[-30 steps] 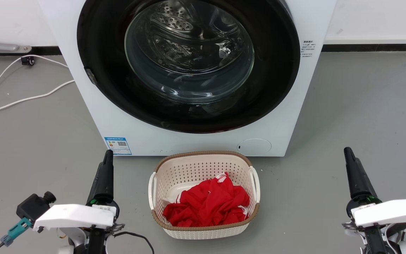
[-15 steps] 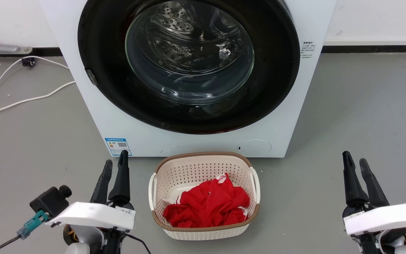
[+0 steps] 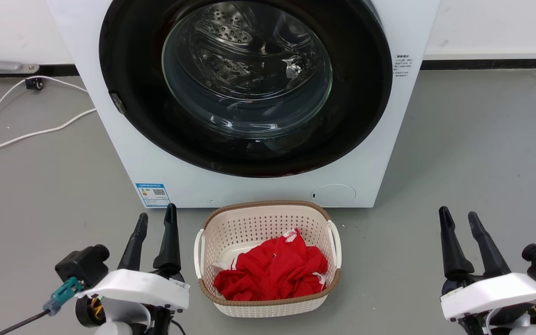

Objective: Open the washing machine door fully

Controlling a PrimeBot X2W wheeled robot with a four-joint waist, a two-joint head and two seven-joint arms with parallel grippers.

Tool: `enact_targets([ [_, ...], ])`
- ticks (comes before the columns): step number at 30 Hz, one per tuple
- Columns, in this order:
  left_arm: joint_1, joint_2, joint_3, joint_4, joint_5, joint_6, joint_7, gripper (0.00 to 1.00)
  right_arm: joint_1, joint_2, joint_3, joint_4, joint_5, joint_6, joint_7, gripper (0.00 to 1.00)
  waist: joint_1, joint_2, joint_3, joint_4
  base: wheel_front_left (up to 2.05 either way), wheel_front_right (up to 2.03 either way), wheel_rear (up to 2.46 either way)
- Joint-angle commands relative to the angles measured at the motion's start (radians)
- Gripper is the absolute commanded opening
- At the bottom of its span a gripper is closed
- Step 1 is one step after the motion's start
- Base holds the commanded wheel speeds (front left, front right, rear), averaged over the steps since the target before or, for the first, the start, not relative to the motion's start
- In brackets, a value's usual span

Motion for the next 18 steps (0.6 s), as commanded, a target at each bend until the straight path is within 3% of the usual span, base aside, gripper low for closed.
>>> enact_targets([
  [1,0.002,0.004,-0.006,-0.012,0.044,0.007,-0.011,1.00,0.004,0.001,0.005,-0.018,-0.038,0.000,-0.006,1.00,0.0000,0.0000,0.000,0.000,0.00,0.00,0.00],
  [18,0.009,0.012,-0.042,-0.046,0.228,0.031,-0.055,1.00,0.022,0.001,0.021,-0.045,-0.200,0.000,-0.016,1.00,0.0000,0.0000,0.000,-0.003,0.00,0.00,0.00],
])
